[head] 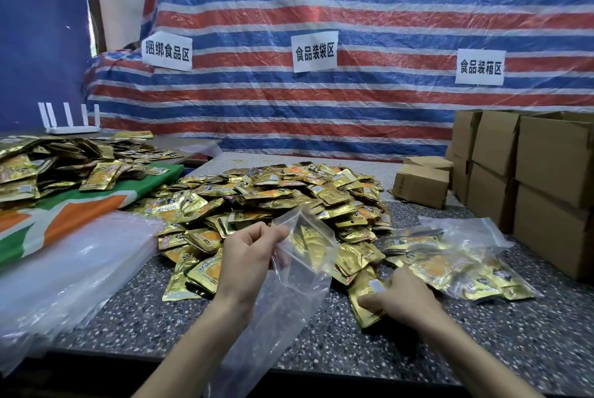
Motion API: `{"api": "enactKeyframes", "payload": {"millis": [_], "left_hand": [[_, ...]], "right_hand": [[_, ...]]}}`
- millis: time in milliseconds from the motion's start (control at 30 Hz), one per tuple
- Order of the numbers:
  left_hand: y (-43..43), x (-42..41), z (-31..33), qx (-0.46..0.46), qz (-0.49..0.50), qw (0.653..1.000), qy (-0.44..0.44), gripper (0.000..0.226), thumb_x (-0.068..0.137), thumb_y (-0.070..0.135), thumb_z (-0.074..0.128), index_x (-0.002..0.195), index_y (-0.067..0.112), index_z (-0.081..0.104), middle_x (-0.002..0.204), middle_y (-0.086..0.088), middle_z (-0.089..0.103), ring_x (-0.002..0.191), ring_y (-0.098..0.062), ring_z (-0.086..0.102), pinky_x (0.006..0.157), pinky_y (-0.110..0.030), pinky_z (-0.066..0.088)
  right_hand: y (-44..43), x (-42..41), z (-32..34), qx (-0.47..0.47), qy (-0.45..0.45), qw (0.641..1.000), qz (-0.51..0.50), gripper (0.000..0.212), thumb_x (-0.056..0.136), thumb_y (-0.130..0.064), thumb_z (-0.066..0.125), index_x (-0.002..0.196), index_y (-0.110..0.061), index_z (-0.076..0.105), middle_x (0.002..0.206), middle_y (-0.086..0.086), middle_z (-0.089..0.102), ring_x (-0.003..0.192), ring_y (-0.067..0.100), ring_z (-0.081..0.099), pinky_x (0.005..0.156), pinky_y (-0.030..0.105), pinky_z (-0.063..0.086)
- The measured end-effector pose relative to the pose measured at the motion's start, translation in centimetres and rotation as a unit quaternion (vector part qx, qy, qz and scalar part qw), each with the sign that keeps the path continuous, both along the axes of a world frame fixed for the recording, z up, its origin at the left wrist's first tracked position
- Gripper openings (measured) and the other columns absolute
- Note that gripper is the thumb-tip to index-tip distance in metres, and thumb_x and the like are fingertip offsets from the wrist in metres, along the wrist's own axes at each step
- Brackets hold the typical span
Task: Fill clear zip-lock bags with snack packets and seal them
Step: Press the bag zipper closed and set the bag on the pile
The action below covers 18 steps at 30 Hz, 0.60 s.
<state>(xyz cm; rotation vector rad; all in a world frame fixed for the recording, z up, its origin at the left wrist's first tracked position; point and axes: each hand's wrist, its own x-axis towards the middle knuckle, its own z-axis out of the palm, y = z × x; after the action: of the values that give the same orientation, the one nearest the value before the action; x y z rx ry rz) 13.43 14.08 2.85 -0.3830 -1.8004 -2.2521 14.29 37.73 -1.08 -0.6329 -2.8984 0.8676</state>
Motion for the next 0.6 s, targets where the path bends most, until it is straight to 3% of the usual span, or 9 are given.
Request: {"api": "enactKeyframes", "payload": {"millis": [100, 167, 300, 400, 500, 600], "left_hand": [[-0.2, -0.2, -0.3, -0.002, 0.004, 1.000, 0.005, 0.029, 0.089, 0.017, 0.067, 0.068, -0.002, 0.058, 0.055, -0.013, 0.059, 0.056, -0.020, 0.053, 0.069, -0.035, 0.049], [-0.2, -0.3, -0.5, -0.008, 0.006, 1.000, 0.007, 0.033, 0.089, 0.020, 0.068, 0.063, 0.003, 0.056, 0.056, -0.015, 0.060, 0.057, -0.021, 0.054, 0.070, -0.035, 0.050], [0.1, -0.4, -1.0, -0.025, 0.018, 0.999, 0.019, 0.038, 0.090, 0.026, 0.068, 0.057, 0.011, 0.055, 0.056, -0.013, 0.062, 0.056, -0.017, 0.055, 0.063, -0.023, 0.054], [0.5, -0.3, -1.1, -0.039, 0.005, 0.999, 0.024, 0.043, 0.090, 0.031, 0.067, 0.049, 0.023, 0.056, 0.057, -0.012, 0.063, 0.054, -0.015, 0.055, 0.060, -0.021, 0.053], [0.8, 0.0, -1.2, -0.055, -0.012, 0.998, 0.021, 0.040, 0.084, 0.041, 0.067, 0.050, 0.022, 0.058, 0.060, -0.012, 0.062, 0.056, -0.017, 0.054, 0.060, -0.027, 0.052], [1.1, 0.4, -1.3, -0.061, -0.024, 0.998, 0.021, 0.040, 0.081, 0.046, 0.067, 0.057, 0.016, 0.058, 0.060, -0.009, 0.061, 0.057, -0.017, 0.055, 0.057, -0.028, 0.049]], "right_hand": [[0.5, 0.4, 1.0, -0.128, 0.066, 0.990, -0.002, 0.040, 0.074, -0.014, 0.084, 0.098, -0.009, 0.052, 0.089, 0.008, 0.066, 0.070, 0.022, 0.067, 0.062, 0.040, 0.057], [0.9, 0.8, 2.0, -0.174, 0.137, 0.975, -0.005, 0.031, 0.078, -0.003, 0.077, 0.102, -0.008, 0.057, 0.085, 0.012, 0.068, 0.064, 0.021, 0.067, 0.058, 0.037, 0.059], [1.3, 2.0, 5.1, -0.181, 0.310, 0.933, -0.016, 0.024, 0.085, -0.007, 0.072, 0.101, -0.022, 0.063, 0.080, 0.004, 0.068, 0.060, 0.021, 0.069, 0.044, 0.026, 0.054], [0.7, 3.0, 7.8, -0.200, 0.421, 0.885, 0.022, 0.018, 0.088, -0.016, 0.074, 0.092, -0.028, 0.062, 0.084, -0.001, 0.068, 0.062, 0.016, 0.071, 0.046, 0.024, 0.055], [-0.7, 3.4, 9.9, -0.297, 0.446, 0.842, 0.068, 0.008, 0.088, -0.017, 0.074, 0.090, -0.024, 0.069, 0.089, 0.008, 0.073, 0.077, 0.024, 0.074, 0.063, 0.039, 0.061], [-2.7, 3.3, 10.5, -0.325, 0.416, 0.844, 0.094, 0.004, 0.090, -0.016, 0.071, 0.090, -0.019, 0.070, 0.090, 0.011, 0.074, 0.084, 0.031, 0.073, 0.069, 0.049, 0.062]]}}
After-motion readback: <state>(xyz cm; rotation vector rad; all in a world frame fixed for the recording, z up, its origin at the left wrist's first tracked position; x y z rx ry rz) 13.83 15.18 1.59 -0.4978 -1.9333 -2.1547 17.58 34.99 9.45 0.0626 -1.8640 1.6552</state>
